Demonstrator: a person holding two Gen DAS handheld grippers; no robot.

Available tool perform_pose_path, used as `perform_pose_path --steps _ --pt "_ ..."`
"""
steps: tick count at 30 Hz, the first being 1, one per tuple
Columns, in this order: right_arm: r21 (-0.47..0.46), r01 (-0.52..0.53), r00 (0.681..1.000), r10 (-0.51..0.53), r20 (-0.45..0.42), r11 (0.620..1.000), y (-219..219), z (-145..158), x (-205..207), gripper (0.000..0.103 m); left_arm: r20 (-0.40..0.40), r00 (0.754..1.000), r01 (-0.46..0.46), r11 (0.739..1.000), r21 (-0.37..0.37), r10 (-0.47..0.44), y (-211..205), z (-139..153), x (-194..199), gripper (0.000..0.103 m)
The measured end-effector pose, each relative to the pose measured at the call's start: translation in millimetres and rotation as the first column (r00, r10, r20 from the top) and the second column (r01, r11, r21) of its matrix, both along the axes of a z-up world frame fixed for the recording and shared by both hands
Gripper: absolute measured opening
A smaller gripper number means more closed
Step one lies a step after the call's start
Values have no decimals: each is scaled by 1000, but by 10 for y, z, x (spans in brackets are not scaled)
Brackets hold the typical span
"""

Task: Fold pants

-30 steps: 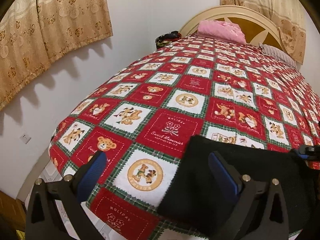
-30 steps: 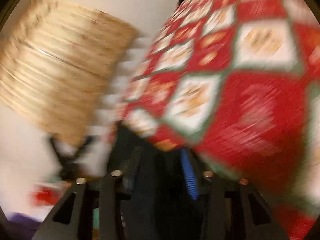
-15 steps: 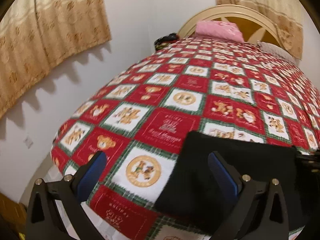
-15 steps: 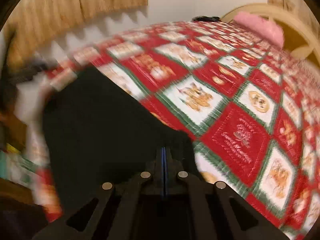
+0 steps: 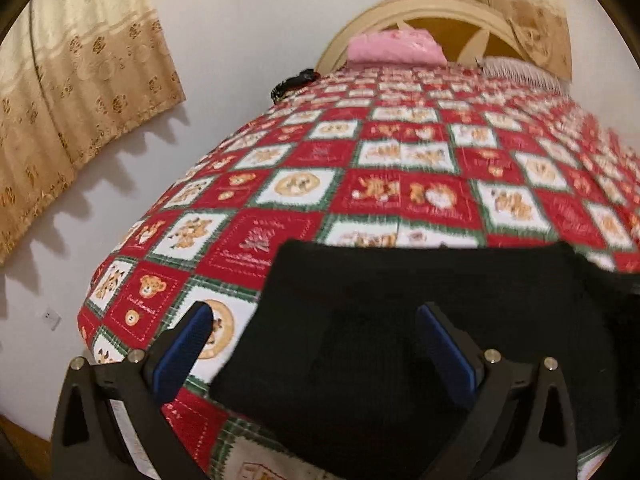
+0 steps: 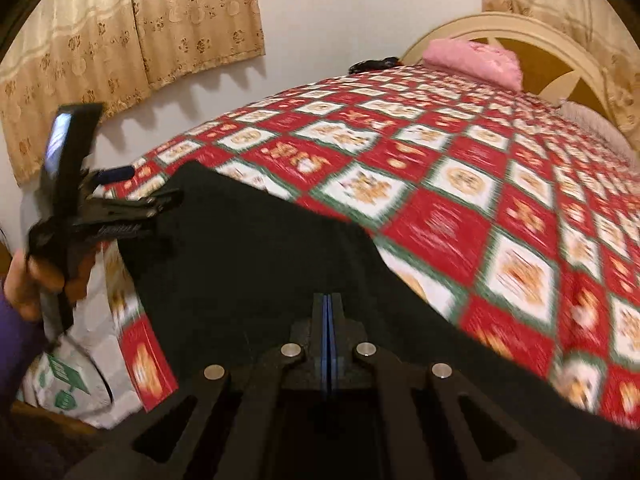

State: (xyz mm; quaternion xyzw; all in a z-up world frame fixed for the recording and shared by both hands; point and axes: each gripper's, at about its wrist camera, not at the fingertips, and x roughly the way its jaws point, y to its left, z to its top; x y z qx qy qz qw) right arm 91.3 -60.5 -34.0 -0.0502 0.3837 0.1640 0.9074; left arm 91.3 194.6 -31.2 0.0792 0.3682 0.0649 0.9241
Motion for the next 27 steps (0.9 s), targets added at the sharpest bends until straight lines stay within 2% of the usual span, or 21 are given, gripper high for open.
perform_pose_path --steps 3,6,8,10,12,14,17,19,20,23,25,27 --pt "-6 36 999 -36 -11 999 -202 -85 -146 1 -51 998 -30 999 31 31 -4 -191 129 103" --pt "-14 131 989 -131 -71 991 -573 -188 -190 1 -80 994 -76 996 -53 72 95 -218 192 103" --pt "93 199 979 -194 -60 976 -919 -69 -328 1 -98 991 -102 993 -62 95 95 -146 194 103" --pt "159 295 955 -295 -23 942 -1299 94 -550 1 -63 993 -99 995 -32 96 4 -66 123 103" --pt "149 362 929 -369 22 920 -1536 187 -741 1 -19 998 -54 999 -9 53 -178 43 28 103" --pt "118 436 893 -445 67 892 -1788 248 -926 1 8 1000 26 999 -23 -26 -462 144 -70 103" --pt "70 555 828 -559 45 829 -2180 208 -1094 1 35 986 164 985 -61 -162 -919 246 -212 103" --pt "94 617 783 -622 29 781 -2415 134 -1207 1 52 969 245 967 -68 -242 -1222 288 -313 103" --pt "115 627 775 -632 11 771 -2512 86 -1245 1 68 955 294 953 -72 -289 -1395 302 -376 103" --pt "222 606 782 -623 6 764 -2682 -9 -1286 1 64 921 388 921 -44 -385 -1802 281 -446 103" --pt "286 612 773 -634 -20 737 -2781 43 -1290 1 54 909 416 909 -34 -414 -1990 236 -446 103" --pt "314 634 744 -668 1 707 -2855 200 -1398 1 29 908 419 908 -12 -419 -2146 143 -398 103"
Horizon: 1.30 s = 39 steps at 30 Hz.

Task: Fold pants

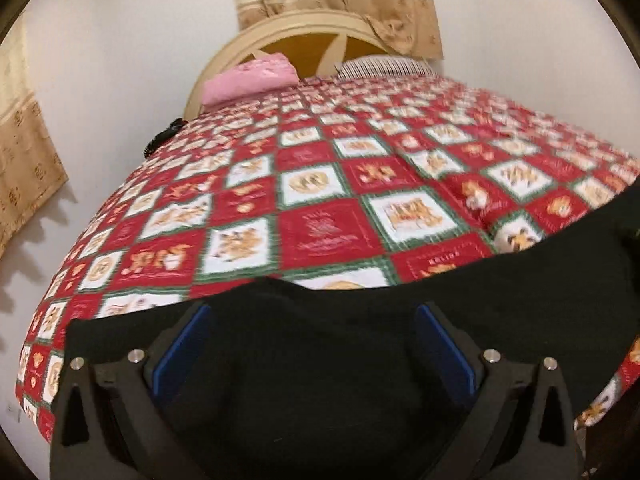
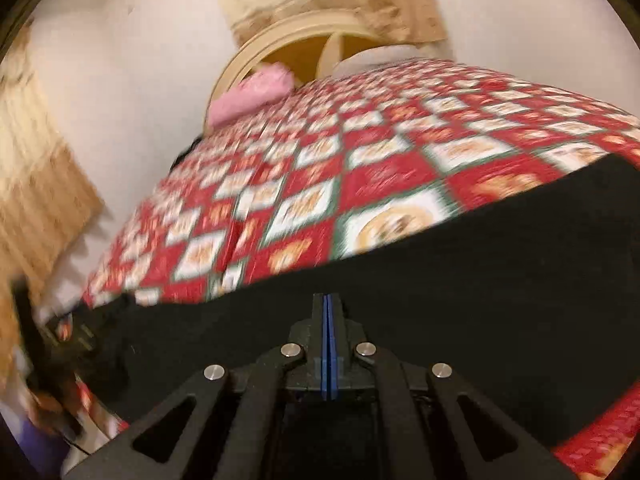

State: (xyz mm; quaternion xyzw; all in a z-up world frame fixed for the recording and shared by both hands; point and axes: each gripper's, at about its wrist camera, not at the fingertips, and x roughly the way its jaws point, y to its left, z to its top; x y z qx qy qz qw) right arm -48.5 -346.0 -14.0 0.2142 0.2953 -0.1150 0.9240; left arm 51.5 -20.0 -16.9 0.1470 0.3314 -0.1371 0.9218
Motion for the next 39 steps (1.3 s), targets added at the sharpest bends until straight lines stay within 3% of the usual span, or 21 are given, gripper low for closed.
perform_pose_path --steps 2,4,8,11,15,18,22,25,29,30,33,34,39 --pt "-61 29 999 -27 34 998 -72 197 -174 1 -25 1000 -14 999 34 15 -89 -119 65 103" --pt "-117 71 997 -71 10 991 -208 267 -316 1 -93 995 -30 998 61 36 -134 -256 174 103" --pt "-157 180 977 -195 -84 971 -622 143 -728 1 -174 982 -86 994 -62 74 1 -273 264 103" --pt "-259 211 970 -234 -61 942 -848 72 -996 0 -190 979 -101 990 -102 80 19 -312 261 103" --pt "-205 317 946 -324 -3 926 -1189 231 -1147 0 -186 979 -94 993 -66 80 -57 -292 251 103" --pt "-138 380 924 -369 95 915 -1242 398 -1380 3 -190 977 -106 992 -70 91 -23 -182 205 103" --pt "-136 383 924 -376 71 914 -1199 316 -1509 3 -122 989 -92 992 -87 81 -40 -125 89 103" --pt "-44 399 911 -391 130 916 -1257 260 -1626 3 -135 988 -87 996 -36 82 -141 -217 93 103" --pt "66 394 907 -399 132 917 -1381 179 -1680 8 -117 991 -70 991 -114 56 -102 -98 -15 103" --pt "73 395 905 -401 139 916 -1385 153 -1689 10 -106 993 -69 990 -127 56 -92 -64 -39 103" --pt "117 353 918 -368 149 928 -1372 66 -1670 50 -90 995 -62 987 -145 49 -94 -2 -58 103" --pt "113 349 917 -364 163 930 -1330 80 -1674 56 -88 995 -62 989 -135 51 -113 -6 -57 103" --pt "41 376 919 -379 106 926 -1202 105 -1539 57 -94 993 -78 995 -61 72 -232 -121 -51 103"
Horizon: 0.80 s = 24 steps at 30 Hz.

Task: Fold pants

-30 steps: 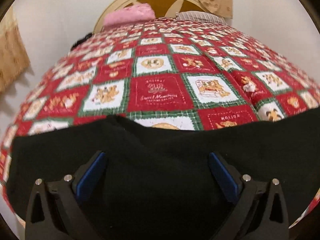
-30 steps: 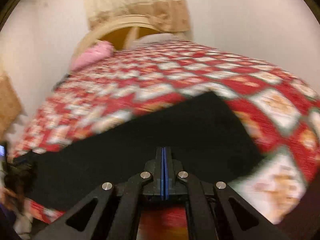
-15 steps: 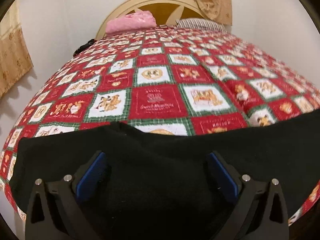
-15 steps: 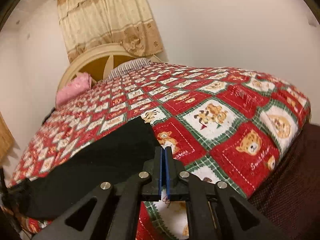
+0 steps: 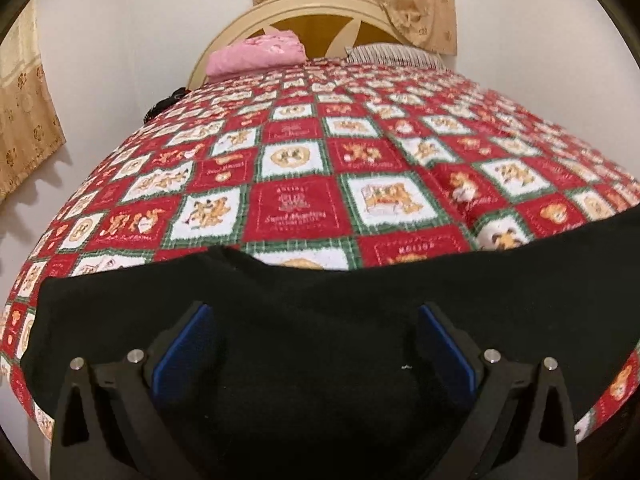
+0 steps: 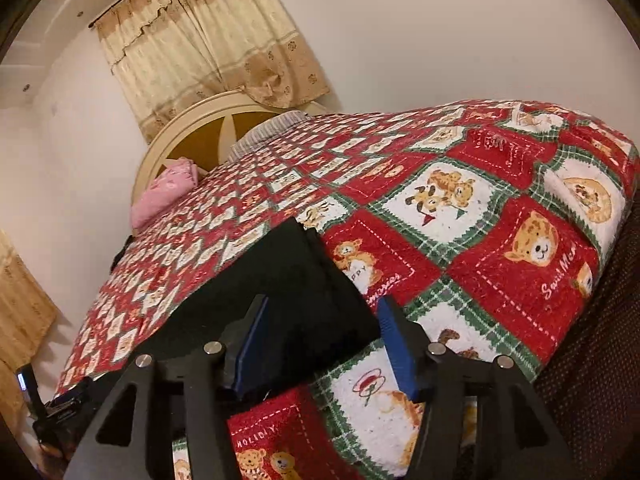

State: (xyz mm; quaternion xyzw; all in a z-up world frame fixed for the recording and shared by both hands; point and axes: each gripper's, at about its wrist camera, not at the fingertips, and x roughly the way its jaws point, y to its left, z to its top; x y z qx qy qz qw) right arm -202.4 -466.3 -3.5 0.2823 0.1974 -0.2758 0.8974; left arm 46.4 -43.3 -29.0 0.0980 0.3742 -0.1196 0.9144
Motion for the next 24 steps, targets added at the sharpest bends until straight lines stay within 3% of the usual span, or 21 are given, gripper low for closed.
perform_pose_path --steps 5,6,7,10,13,18,22,24 --pt "-115 6 994 -19 -111 993 149 -4 155 56 -8 1000 -12 997 79 13 -95 -138 -26 103" --pt "-137 11 990 -30 -137 991 158 -4 186 49 2 1000 -14 997 80 14 -99 -139 -39 103" --pt "-178 32 980 -66 -186 984 189 -8 232 32 10 1000 -16 997 81 15 -103 -134 -48 103" --pt "-196 13 978 -53 -202 981 212 -19 272 15 20 1000 -10 995 100 8 -118 -118 -66 103" --pt "-228 8 969 -64 -237 974 253 2 319 14 22 1000 -3 995 100 0 -113 -111 -84 103" --pt "-273 -42 985 -7 -174 961 533 332 349 13 16 1000 11 998 68 -12 -65 -51 -98 103" --pt "-344 -185 980 147 -135 921 1083 665 548 13 25 1000 10 999 44 -11 -16 15 -104 103" --pt "-360 -280 960 245 -138 890 1430 731 742 13 24 1000 6 1000 29 -6 43 38 -100 103"
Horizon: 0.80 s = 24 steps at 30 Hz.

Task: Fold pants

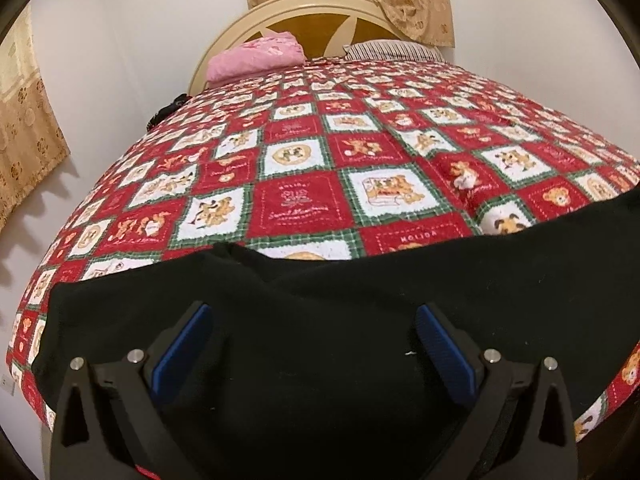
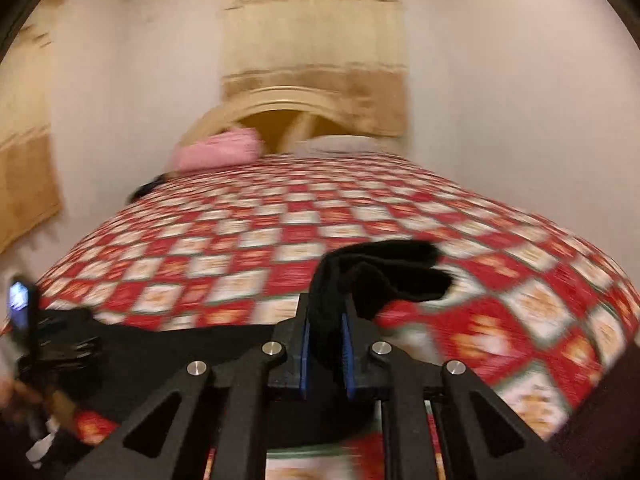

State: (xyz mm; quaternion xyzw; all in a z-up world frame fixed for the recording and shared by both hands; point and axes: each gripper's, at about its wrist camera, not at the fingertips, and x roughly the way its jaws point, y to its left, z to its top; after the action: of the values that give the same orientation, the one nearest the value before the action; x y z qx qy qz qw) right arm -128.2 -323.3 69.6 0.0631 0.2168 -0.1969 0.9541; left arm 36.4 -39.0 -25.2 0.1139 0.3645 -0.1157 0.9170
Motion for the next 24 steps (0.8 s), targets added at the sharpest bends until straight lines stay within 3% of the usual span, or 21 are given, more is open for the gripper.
perform_pose_path --steps 4,10,13,17,20,22,24 --pt "-20 -190 982 190 -5 981 698 -82 406 13 0 999 -35 999 -36 35 248 63 8 103" --pt "-73 -451 888 440 -132 890 1865 -719 1019 13 7 992 -127 989 -76 128 716 113 71 103" --pt "-113 -512 853 489 -182 851 2270 -998 1137 13 6 988 -157 985 -71 157 869 80 92 103" --pt "-126 -534 827 485 -286 836 2492 -1331 1257 16 -24 984 -180 981 -78 179 1029 -13 144 103" --pt "-143 -556 817 508 -271 819 2512 -1323 1206 33 -35 983 -183 980 -83 181 1086 -44 160 103" --pt "-36 -620 769 598 -224 784 2442 -1249 1155 56 -38 983 -181 979 -91 178 1095 -50 177 103" --pt "119 -672 721 682 -122 731 2305 -1132 1123 59 -40 985 -170 981 -94 167 1088 -47 183 103"
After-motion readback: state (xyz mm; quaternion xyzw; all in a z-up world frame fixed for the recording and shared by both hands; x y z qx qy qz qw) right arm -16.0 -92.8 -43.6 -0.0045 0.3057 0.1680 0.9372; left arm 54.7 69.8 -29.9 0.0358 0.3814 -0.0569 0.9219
